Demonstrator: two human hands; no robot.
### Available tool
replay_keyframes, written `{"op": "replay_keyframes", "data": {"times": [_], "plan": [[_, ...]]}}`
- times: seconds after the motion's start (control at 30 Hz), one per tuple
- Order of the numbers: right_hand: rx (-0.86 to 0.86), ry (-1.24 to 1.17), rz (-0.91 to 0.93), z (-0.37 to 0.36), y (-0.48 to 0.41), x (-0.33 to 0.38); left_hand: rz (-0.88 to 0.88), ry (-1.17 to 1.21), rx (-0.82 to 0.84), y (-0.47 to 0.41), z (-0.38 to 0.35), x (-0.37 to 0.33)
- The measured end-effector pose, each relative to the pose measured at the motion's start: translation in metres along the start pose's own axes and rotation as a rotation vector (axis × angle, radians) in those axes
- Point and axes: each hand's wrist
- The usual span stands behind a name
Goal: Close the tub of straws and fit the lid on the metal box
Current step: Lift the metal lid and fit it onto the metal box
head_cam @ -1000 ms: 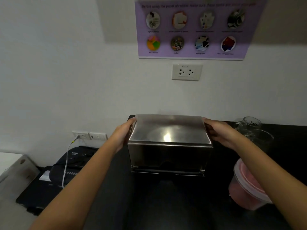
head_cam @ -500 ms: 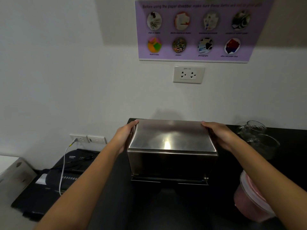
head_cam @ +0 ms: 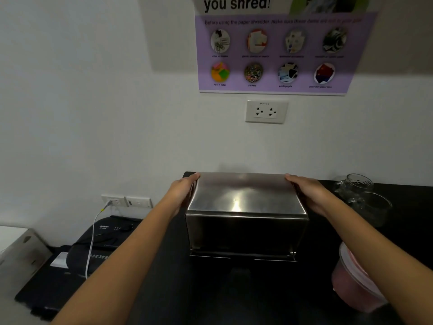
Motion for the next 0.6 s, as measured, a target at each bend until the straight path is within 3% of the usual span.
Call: {"op": "replay_keyframes", "data": {"times": [0.13, 0.3, 0.43, 0.6], "plan": [[-0.042, 0.024, 0.021, 0.001, 0.01, 0.002, -0.113, -0.103, -0.074, 0.013, 0.002, 0.002], [-0.037, 0.055, 0.084, 0.01, 0.032, 0.004, -0.407, -0.193, -0.154, 0.039, 0.011, -0.007], [-0.081, 0.067, 0.131, 0.019, 0.053, 0.01, -0.605, -0.191, -0.086, 0.058, 0.003, -0.029], [-0.137, 0.127, 0.182, 0.038, 0.079, 0.014, -0.685, -0.162, 0.089, 0.07, -0.029, -0.045]]}}
Point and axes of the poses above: each hand's wrist, its own y-axis away from the middle knuckle, its own z-axis out of the back of the hand, x = y × z, and after that the axes turned 4 degrees about -z, right-handed
